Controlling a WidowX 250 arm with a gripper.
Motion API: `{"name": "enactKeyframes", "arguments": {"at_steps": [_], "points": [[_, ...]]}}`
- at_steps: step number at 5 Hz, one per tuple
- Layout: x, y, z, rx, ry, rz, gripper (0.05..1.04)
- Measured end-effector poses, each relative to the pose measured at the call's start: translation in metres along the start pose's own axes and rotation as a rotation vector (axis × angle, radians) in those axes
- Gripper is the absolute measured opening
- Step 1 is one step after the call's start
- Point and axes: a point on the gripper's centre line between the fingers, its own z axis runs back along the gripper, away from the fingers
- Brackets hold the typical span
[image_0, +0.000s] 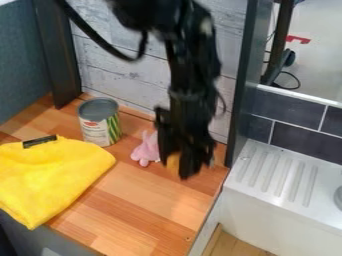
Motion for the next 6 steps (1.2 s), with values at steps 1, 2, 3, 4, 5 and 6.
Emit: {"name": "enactKeyframes", "arguments": {"at_steps": [1, 2, 3, 4, 5, 6], "points": [[-0.007, 0.011, 0.039, 0.005, -0.063, 0.039, 0.583], [-0.008, 0.032, 0.069, 0.025, -0.125, 0.111, 0.583], [-0.022, 0.069, 0.073, 0.039, -0.135, 0.233, 0.582], [-0.038, 0.105, 0.076, 0.028, -0.144, 0.334, 0.583], [-0.057, 0.144, 0.064, 0.008, -0.099, 0.421, 0.582], [-0.068, 0.171, 0.044, -0.007, -0.048, 0.485, 0.583]]}}
